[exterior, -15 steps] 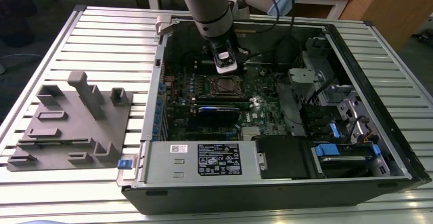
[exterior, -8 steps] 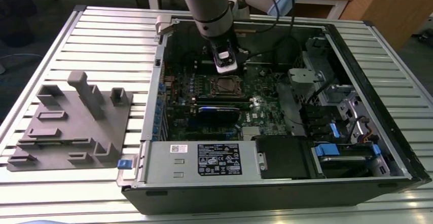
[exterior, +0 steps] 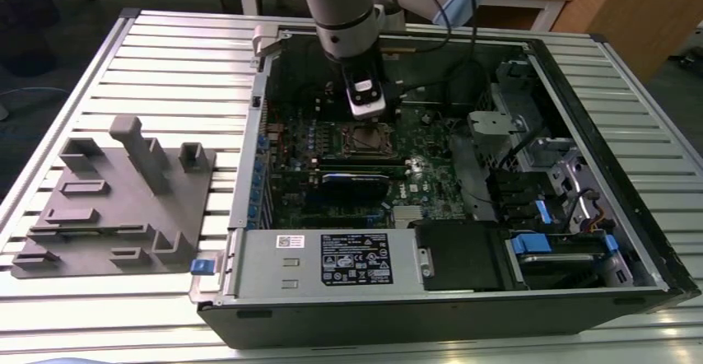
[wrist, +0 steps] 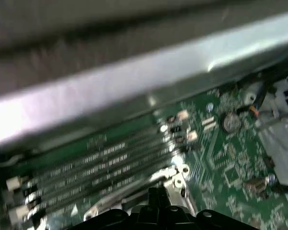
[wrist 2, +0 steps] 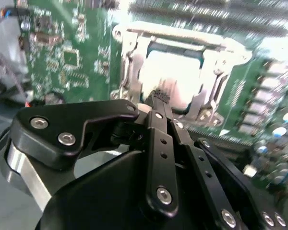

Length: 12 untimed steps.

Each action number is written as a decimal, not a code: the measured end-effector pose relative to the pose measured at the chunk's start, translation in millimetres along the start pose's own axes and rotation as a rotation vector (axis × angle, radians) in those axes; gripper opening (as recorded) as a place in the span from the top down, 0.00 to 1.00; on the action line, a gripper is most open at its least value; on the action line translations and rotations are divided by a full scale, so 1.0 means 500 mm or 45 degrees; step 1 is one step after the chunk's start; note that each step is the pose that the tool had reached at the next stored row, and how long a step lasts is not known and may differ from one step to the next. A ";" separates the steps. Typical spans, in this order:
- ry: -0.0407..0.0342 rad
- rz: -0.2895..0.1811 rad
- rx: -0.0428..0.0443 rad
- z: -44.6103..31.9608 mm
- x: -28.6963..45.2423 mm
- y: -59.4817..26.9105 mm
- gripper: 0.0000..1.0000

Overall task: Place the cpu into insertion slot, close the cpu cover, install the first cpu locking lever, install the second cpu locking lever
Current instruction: 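Install the first cpu locking lever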

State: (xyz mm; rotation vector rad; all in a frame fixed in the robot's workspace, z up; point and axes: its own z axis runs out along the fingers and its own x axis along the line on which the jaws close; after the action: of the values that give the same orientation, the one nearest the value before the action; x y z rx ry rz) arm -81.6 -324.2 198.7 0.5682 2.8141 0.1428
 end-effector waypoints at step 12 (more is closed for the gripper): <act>-0.0009 -0.025 0.101 -0.006 -0.001 0.001 0.89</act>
State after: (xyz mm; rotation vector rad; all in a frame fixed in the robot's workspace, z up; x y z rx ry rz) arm -81.6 -324.2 201.6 0.5575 2.8342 0.0272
